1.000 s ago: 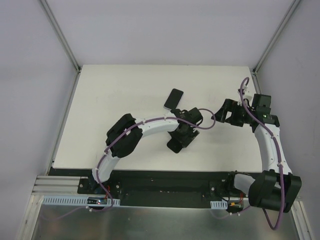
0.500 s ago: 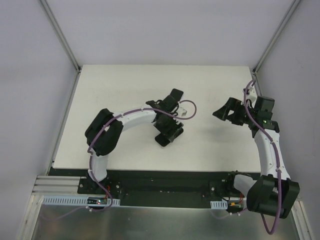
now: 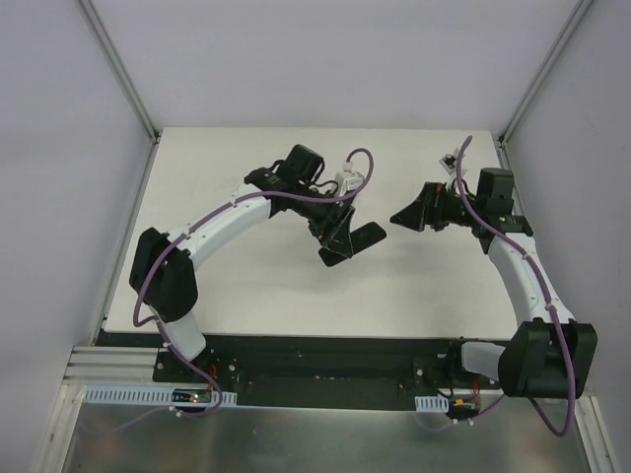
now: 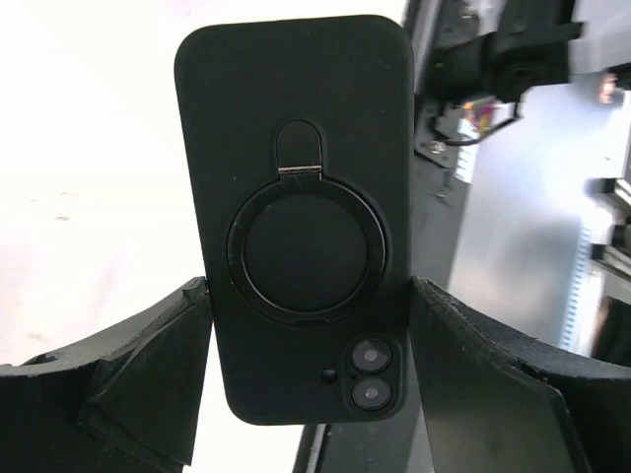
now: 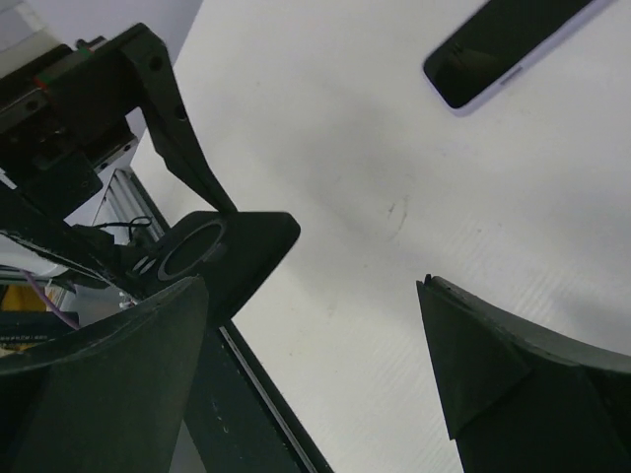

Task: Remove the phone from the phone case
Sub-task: Pick up the phone at the center of the board.

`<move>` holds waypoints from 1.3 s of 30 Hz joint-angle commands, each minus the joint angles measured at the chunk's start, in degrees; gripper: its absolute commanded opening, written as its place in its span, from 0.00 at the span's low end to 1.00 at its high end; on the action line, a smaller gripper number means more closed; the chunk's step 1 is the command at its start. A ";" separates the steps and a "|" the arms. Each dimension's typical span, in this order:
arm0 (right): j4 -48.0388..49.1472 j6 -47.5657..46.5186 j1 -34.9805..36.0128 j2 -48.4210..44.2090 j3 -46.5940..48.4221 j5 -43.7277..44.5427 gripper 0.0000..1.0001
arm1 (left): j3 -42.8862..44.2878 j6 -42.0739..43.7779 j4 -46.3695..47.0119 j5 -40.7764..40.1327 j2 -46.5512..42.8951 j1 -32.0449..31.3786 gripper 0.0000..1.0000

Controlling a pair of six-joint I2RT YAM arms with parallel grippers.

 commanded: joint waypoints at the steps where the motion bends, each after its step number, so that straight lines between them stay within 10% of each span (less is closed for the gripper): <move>1: 3.88 -5.48 0.53 1.08 4.78 -10.14 0.96 | 4.33 -2.91 -1.03 14.23 -2.34 1.49 0.00; 14: -7.52 -25.41 3.52 -1.38 9.26 -20.70 0.96 | 9.34 -9.07 -1.12 22.05 -1.73 5.28 0.00; 39: -30.39 -45.38 12.83 0.11 22.01 -6.03 0.97 | 6.71 -8.89 -1.21 21.70 -3.13 7.91 0.00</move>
